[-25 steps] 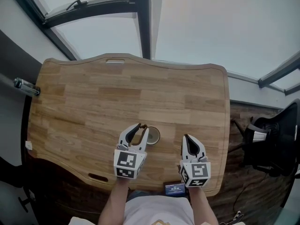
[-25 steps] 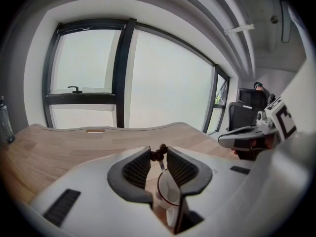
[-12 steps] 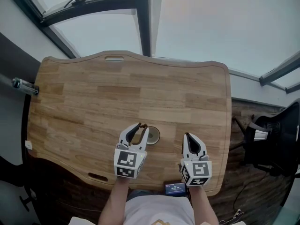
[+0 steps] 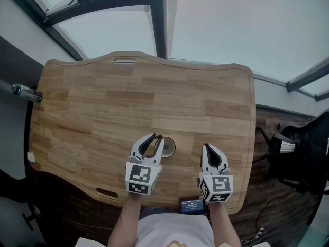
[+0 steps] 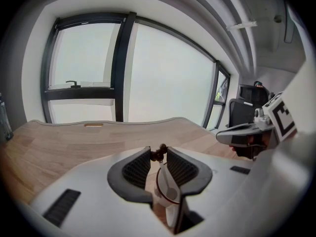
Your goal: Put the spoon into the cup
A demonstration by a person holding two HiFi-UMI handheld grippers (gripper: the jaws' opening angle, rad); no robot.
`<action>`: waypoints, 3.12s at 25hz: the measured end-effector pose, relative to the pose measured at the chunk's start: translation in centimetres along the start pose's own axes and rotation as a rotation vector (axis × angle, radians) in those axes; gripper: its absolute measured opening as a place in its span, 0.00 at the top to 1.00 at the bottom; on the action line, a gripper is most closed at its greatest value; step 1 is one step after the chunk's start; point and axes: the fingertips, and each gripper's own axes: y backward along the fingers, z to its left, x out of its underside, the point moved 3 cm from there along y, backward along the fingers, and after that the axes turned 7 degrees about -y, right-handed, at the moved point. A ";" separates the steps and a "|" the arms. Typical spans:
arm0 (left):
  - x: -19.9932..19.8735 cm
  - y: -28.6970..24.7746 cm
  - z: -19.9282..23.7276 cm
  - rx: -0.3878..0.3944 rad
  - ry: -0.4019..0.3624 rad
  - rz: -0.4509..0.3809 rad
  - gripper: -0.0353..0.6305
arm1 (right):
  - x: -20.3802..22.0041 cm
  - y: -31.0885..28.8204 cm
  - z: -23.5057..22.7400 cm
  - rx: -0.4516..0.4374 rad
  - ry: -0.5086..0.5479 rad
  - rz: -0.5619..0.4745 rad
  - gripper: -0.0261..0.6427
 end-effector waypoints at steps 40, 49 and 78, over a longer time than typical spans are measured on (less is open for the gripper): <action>-0.1 -1.6 -0.6 0.004 -0.021 -0.002 0.78 | 0.3 -1.7 -0.5 -0.026 -0.005 0.036 0.91; 0.0 -2.0 -0.9 0.002 -0.028 -0.003 0.78 | 0.4 -1.5 -0.6 -0.030 -0.008 0.038 0.91; 0.4 -1.6 -1.8 0.069 -0.002 0.008 0.68 | -0.9 -0.4 -0.2 -0.016 0.012 0.009 0.91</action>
